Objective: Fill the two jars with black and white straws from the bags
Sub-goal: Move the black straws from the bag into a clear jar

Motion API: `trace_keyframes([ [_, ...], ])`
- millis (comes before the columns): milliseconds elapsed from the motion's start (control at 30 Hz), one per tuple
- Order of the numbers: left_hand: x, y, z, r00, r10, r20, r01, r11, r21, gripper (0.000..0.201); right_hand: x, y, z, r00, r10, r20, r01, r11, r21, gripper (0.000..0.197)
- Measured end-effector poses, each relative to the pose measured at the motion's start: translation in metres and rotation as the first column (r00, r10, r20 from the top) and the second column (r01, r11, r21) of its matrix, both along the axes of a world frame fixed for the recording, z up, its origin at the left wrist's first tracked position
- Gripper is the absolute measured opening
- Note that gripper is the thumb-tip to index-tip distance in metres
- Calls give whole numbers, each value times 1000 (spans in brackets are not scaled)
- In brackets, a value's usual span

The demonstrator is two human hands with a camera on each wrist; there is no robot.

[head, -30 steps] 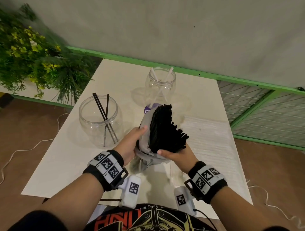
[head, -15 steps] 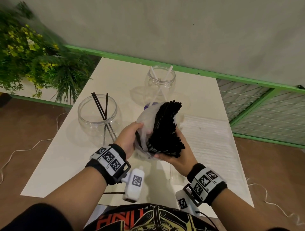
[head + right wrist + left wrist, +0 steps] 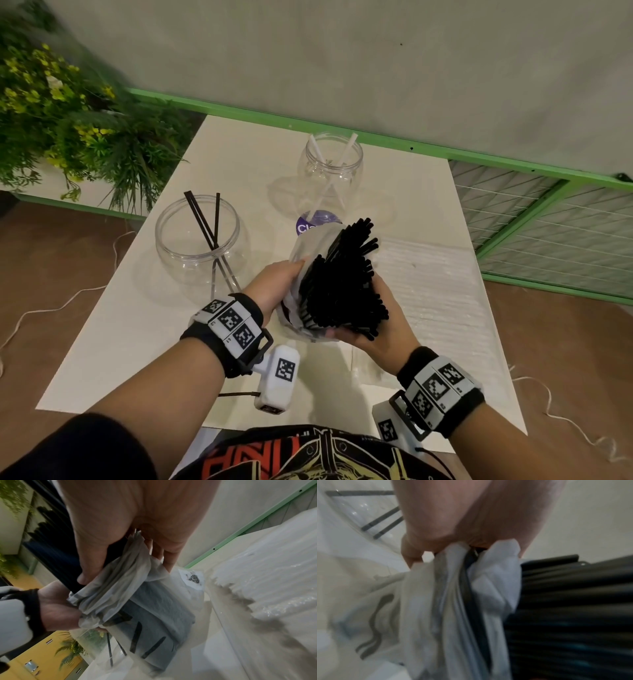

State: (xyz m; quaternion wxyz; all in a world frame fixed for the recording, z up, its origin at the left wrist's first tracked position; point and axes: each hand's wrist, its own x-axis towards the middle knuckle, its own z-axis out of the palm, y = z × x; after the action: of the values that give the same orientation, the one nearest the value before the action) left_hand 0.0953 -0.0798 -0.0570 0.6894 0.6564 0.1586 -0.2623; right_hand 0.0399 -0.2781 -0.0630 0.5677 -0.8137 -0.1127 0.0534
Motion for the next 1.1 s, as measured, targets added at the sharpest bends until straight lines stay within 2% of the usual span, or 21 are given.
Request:
trace_keyframes([
  [100, 0, -3, -6, 1000, -21, -22, 18, 994, -110, 43, 2, -2, -2, 999, -23, -33, 25, 998, 56, 102],
  [167, -1, -1, -13, 1000, 16, -22, -18, 994, -112, 38, 4, -4, -3, 997, -36, -68, 42, 994, 99, 97],
  [233, -2, 2, -21, 998, 50, 29, -50, 999, 16, 31, 6, -8, -7, 990, -37, -139, 53, 993, 107, 86],
  [300, -5, 5, -31, 992, 10, 124, -38, 973, 226, 22, 8, -10, -12, 980, -33, -197, 51, 995, 90, 76],
  [367, -10, 6, -31, 973, -10, 230, -63, 949, 308, 20, 10, -11, -16, 976, -32, -214, 51, 995, 84, 75],
  [433, -14, 8, -21, 949, -42, 313, -55, 954, 294, 31, 12, -11, -14, 981, -26, -191, 44, 995, 95, 73],
  [500, -22, 15, -4, 945, -66, 320, -4, 977, 212, 49, 15, -11, -15, 982, -9, -191, 31, 993, 112, 73],
  [567, -34, 22, 9, 907, -207, 367, 128, 965, 229, 80, 18, -9, -13, 982, 4, -186, 20, 991, 129, 71],
  [600, -41, 23, 14, 861, -332, 385, 211, 922, 324, 101, 20, -8, -12, 982, 4, -190, 20, 992, 127, 69],
  [667, -48, 19, 10, 740, -564, 366, 286, 757, 587, 135, 22, -4, -11, 982, -5, -190, 26, 994, 111, 66],
  [700, -47, 17, 1, 708, -612, 352, 271, 696, 665, 143, 22, -2, -11, 980, -17, -197, 38, 994, 102, 66],
  [733, -44, 13, -8, 707, -614, 351, 242, 676, 696, 145, 21, 1, -10, 979, -20, -203, 40, 994, 97, 67],
  [800, -34, 6, -21, 755, -531, 385, 165, 722, 672, 138, 19, 1, -16, 978, -18, -208, 36, 996, 84, 72],
  [867, -26, 2, -26, 771, -473, 427, 94, 748, 657, 117, 16, 3, -10, 978, -63, -200, 76, 995, 59, 70],
  [900, -23, 2, -28, 771, -463, 437, 74, 747, 661, 105, 16, 1, -8, 984, -85, -156, 89, 996, 19, 73],
  [967, -20, 4, -31, 780, -450, 434, 67, 750, 658, 86, 19, -7, -1, 997, -68, 30, 73, 983, -169, 79],
  [1033, -19, 5, -32, 796, -431, 425, 77, 769, 635, 78, 27, -20, -5, 992, -14, 129, 48, 962, -268, 93],
  [1100, -18, 4, -32, 817, -397, 419, 85, 800, 594, 68, 39, -26, -3, 1000, -17, 6, 18, 985, -173, 110],
])
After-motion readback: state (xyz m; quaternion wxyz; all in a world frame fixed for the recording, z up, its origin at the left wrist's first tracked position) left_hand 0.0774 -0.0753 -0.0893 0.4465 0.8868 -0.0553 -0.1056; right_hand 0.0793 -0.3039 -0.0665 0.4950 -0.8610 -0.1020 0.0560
